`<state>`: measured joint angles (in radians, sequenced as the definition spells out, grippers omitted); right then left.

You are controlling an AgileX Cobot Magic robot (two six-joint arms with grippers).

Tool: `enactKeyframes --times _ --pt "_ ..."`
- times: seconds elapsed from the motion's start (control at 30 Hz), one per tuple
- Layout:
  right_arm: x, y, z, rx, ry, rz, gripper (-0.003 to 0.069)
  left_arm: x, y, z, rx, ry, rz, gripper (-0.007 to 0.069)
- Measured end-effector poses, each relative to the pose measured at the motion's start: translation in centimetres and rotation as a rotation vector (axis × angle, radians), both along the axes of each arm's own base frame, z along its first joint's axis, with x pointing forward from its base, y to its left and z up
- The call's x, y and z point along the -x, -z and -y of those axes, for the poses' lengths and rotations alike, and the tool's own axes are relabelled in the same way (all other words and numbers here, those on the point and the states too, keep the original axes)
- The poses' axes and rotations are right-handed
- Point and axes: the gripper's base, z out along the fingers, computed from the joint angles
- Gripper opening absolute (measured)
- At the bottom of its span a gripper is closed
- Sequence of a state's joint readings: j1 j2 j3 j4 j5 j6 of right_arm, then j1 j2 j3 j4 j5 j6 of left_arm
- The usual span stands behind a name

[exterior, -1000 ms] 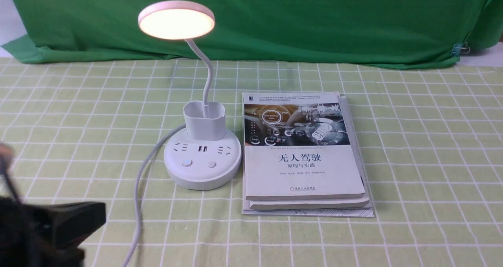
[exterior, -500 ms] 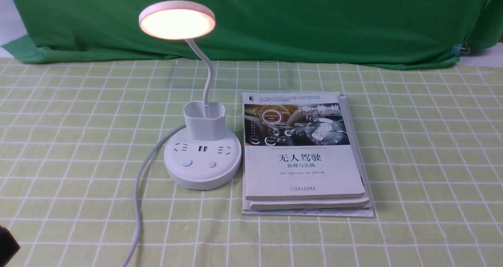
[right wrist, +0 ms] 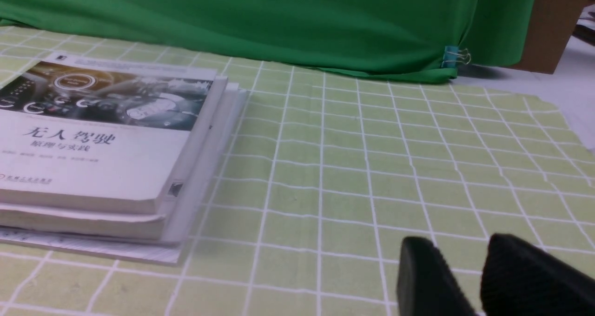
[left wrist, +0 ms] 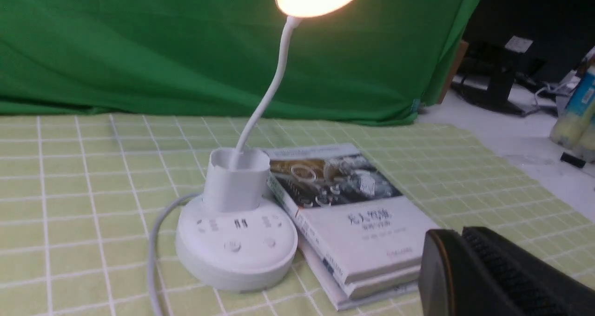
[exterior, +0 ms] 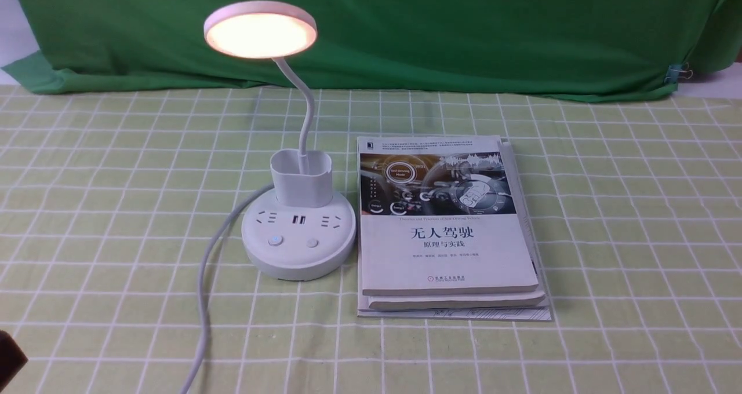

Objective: Turn on the table lamp on the green coffee tablecloth with your hand.

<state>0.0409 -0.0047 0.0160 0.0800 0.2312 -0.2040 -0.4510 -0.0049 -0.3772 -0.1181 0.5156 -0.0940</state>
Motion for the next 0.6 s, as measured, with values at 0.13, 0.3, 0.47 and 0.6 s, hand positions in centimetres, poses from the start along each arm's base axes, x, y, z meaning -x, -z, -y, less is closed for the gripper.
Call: enactKeyframes --times 0.13,0.3,0.47,0.6 --pt "0.0 0.0 0.0 0.000 0.000 0.000 0.0245 -0.7 0.1 0.1 0.042 -0.031 0.105 0.0019" --pt "0.0 0.0 0.0 0.000 0.000 0.000 0.0245 -2.0 1.4 -0.2 -0.086 -0.231 0.329 0.0019" --pt "0.0 0.0 0.0 0.000 0.000 0.000 0.0245 -2.9 3.4 -0.8 -0.181 -0.395 0.333 0.0019" --pt "0.0 0.0 0.0 0.000 0.000 0.000 0.0245 -3.5 5.6 -1.2 -0.321 -0.477 0.297 0.0019"
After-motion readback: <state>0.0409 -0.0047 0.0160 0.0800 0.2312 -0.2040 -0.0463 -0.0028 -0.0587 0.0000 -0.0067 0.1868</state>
